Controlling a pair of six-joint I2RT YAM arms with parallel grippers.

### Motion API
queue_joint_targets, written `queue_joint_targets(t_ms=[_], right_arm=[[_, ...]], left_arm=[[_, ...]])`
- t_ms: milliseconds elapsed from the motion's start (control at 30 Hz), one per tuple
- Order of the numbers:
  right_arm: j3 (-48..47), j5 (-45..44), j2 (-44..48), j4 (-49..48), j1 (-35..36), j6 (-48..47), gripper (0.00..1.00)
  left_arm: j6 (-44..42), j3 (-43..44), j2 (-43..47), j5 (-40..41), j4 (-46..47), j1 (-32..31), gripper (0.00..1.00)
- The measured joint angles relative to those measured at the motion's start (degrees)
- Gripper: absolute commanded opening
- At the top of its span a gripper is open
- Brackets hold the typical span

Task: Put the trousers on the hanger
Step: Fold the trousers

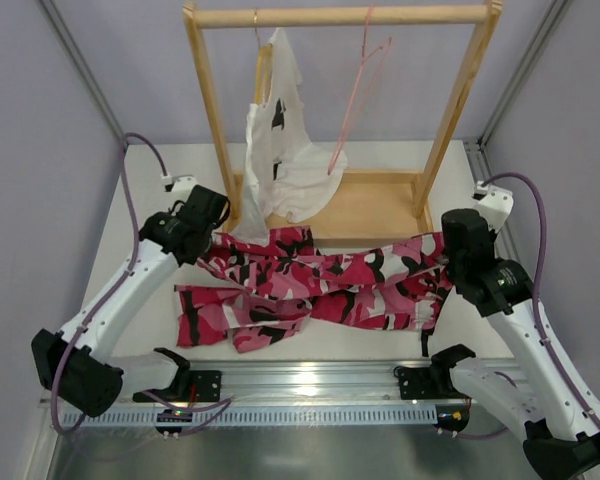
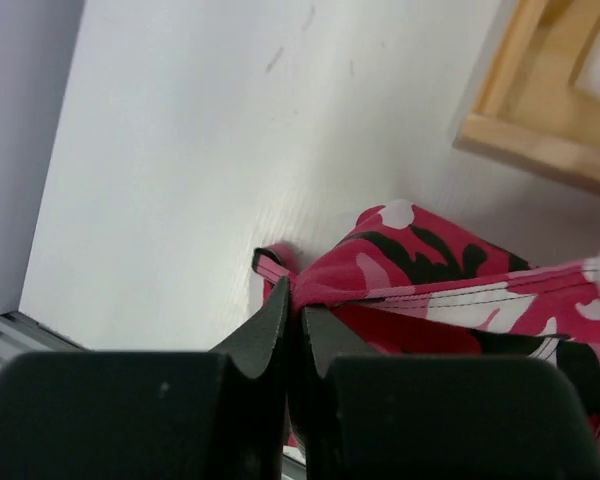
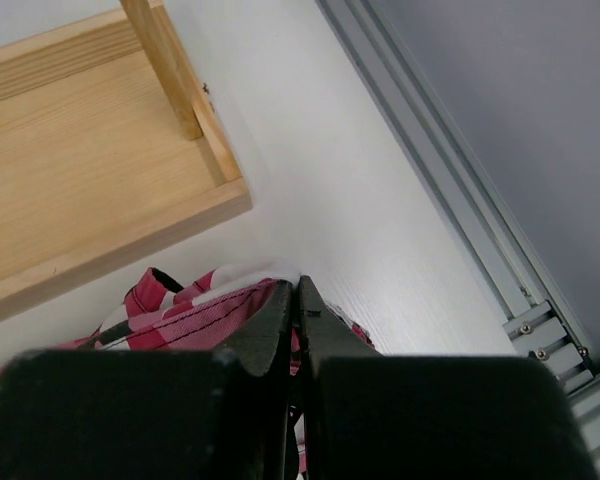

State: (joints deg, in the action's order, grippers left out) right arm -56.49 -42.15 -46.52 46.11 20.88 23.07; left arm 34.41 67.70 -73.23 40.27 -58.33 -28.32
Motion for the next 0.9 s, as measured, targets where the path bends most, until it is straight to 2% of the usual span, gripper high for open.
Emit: queue_joint_targets(t_ms=[133, 333, 567, 667, 733, 800, 900], right_arm=[[-1.7, -3.3, -0.5, 1.0, 0.0, 0.9, 0.04], [-2.5, -5.3, 0.3, 1.8, 0.0, 1.2, 0.03], [-2.3, -2.6, 2.3, 0.9, 0.0, 1.0, 0.04], [-1.1, -0.1, 3.1, -1.0, 0.0, 0.8, 0.04], [-0.9, 1.3, 2.7, -1.5, 0.1, 0.6, 0.04], [-1.0, 1.9, 1.7, -2.0, 0.2, 0.6, 0.04], [-1.2, 2.6, 0.2, -2.0, 0.3, 0.7, 0.04]], left_arm=[[-1.8, 2.3, 3.7, 1.4, 0.1, 3.7, 0.14], [-3.8, 2.9, 0.3, 1.6, 0.3, 9.3, 0.18], [-2.2, 1.6, 1.1, -6.1, 1.9, 18.0, 0.09], [-0.6, -1.7, 5.5, -14.7, 4.3, 24.6, 0.01], [1.2, -2.5, 8.2, -19.4, 4.5, 30.0, 0.0], [2.5, -1.7, 10.1, -20.5, 3.9, 32.9, 0.0], [2.9, 0.9, 12.2, -19.5, 2.9, 33.2, 0.0]])
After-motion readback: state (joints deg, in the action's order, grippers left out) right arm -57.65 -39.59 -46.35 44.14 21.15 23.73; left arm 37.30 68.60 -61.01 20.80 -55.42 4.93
